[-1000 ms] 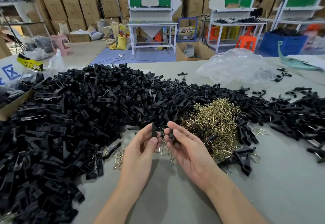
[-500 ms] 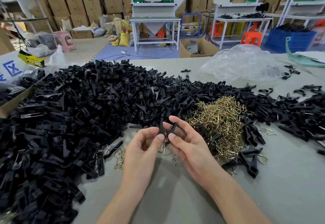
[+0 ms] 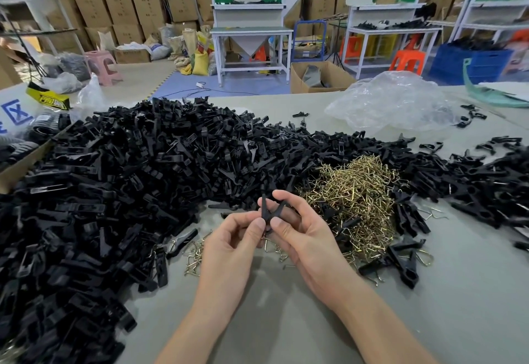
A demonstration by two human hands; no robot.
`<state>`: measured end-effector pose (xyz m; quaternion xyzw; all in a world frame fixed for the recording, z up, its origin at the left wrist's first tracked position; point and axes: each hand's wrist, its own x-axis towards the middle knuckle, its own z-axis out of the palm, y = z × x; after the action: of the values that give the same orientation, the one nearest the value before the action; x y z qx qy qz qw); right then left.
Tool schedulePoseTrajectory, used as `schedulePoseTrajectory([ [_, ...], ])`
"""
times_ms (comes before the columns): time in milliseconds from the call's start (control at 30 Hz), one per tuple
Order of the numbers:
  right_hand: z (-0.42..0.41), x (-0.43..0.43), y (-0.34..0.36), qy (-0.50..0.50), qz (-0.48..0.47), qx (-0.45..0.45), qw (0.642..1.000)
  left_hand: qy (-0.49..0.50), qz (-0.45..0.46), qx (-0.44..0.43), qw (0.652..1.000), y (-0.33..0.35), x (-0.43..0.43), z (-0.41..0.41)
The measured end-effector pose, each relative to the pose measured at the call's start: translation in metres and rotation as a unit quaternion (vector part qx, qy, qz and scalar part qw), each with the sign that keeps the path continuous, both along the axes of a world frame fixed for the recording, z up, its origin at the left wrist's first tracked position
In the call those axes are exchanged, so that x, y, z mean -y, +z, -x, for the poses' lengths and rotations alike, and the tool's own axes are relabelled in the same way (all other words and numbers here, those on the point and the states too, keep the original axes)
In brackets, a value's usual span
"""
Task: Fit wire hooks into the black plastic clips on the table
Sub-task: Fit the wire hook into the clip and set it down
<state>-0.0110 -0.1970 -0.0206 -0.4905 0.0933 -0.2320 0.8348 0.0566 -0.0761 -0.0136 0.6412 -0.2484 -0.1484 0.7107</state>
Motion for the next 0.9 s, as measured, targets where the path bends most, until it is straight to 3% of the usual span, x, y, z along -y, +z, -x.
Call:
schedulePoseTrajectory([
  [400,0.002,0.003,0.0,-0.019,0.017,-0.002,1.0,-0.021,0.015,-0.037,0.999,0.005,0.0,0.002],
  [700,0.003,0.004,0.002,-0.061,0.07,-0.002,0.996,0.019,-0.07,0.122,0.99,0.002,0.001,0.011],
  [800,0.004,0.002,0.002,-0.045,0.068,-0.009,0.997,0.013,-0.05,0.088,0.995,0.0,0.002,0.008],
  [900,0.006,-0.003,0.004,-0.02,0.132,-0.024,0.991,0.003,-0.028,0.067,0.997,0.002,-0.001,0.005],
])
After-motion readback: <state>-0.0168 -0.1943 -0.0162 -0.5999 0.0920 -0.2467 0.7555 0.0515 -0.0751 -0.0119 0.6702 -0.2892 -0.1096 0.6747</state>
